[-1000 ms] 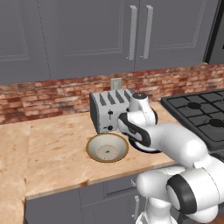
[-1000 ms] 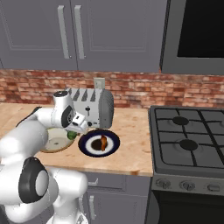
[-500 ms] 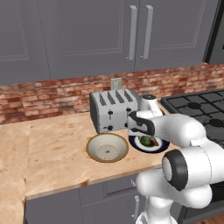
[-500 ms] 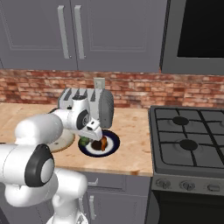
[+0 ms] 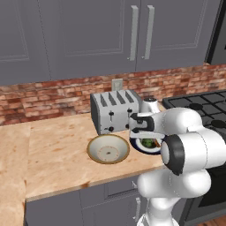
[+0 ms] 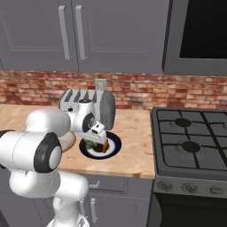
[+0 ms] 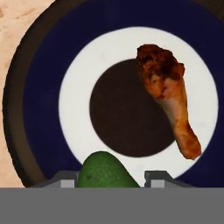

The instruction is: Place the chicken drumstick on the plate and place the avocado on the same plate.

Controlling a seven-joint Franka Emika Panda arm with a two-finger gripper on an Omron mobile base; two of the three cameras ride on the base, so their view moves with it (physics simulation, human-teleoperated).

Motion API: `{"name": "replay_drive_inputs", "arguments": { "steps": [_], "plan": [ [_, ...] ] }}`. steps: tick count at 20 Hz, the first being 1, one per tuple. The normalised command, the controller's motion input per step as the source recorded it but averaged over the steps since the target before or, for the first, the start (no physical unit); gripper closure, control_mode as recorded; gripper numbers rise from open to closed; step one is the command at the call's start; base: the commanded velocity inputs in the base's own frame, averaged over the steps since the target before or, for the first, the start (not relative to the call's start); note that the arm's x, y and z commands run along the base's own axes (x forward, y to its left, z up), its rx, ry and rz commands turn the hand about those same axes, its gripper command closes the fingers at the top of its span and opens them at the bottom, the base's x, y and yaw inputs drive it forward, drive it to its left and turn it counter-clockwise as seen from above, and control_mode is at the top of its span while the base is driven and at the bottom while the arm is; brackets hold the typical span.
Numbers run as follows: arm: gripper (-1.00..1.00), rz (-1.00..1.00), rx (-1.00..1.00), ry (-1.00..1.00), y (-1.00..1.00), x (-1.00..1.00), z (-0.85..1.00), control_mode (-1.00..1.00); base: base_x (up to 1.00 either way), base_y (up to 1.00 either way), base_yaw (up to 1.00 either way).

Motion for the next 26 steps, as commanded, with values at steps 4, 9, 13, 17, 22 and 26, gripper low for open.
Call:
{"name": "replay_drive_inputs", "arguments": {
  "steps": [4,9,13,17,22,26],
  "plan": [
    [1.00,0.00,0.00,-0.01,-0.01,0.06,-0.18,-1.00,0.00,0.00,0.00],
    [-1.00,0.00,0.00,0.00,0.00,0.00,0.00,-1.00,0.00,0.00,0.00],
    [-1.00,0.00,0.00,0.00,0.00,0.00,0.00,-1.00,0.00,0.00,0.00],
    [-1.00,0.00,-0.01,-0.02,0.00,0.00,0.00,-1.00,0.00,0.00,0.00],
    [-1.00,0.00,0.00,-0.09,-0.04,0.00,0.21,-1.00,0.00,0.00,0.00],
    [-1.00,-0.01,0.00,-0.04,-0.18,-0.23,0.44,-1.00,0.00,0.00,0.00]
  ]
}}
